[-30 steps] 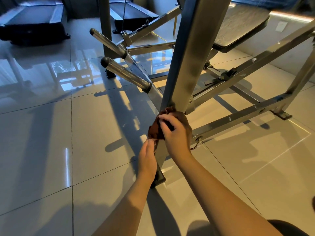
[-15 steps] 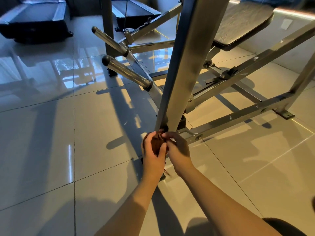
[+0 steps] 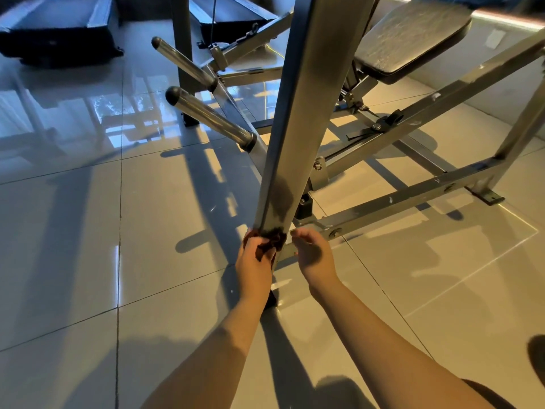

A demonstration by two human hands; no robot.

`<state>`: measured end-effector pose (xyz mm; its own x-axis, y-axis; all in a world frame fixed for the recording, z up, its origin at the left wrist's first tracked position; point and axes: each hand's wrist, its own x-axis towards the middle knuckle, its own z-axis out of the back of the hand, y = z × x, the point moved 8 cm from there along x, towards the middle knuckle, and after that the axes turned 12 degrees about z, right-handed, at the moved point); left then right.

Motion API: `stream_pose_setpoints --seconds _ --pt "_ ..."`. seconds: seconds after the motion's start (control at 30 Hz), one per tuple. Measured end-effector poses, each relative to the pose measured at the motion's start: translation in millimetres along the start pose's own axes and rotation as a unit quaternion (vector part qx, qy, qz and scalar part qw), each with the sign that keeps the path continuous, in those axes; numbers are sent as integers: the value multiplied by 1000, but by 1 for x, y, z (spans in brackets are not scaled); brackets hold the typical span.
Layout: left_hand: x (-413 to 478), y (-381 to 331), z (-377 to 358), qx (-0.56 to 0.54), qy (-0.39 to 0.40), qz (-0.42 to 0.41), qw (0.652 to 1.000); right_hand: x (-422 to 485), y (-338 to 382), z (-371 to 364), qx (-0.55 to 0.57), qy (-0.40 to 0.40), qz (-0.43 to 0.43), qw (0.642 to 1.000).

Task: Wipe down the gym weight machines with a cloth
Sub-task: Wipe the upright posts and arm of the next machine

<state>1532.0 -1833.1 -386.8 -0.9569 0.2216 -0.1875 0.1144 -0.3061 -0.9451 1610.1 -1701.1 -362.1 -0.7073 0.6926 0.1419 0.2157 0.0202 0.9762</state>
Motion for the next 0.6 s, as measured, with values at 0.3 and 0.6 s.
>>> stream_pose_setpoints --seconds 0.3,0.6 --pt "-13 34 -1 -44 -5 126 991 -35 -45 18 -179 27 -112 977" --pt "-14 34 0 -99 100 118 983 -16 -39 -3 -85 -8 -36 996"
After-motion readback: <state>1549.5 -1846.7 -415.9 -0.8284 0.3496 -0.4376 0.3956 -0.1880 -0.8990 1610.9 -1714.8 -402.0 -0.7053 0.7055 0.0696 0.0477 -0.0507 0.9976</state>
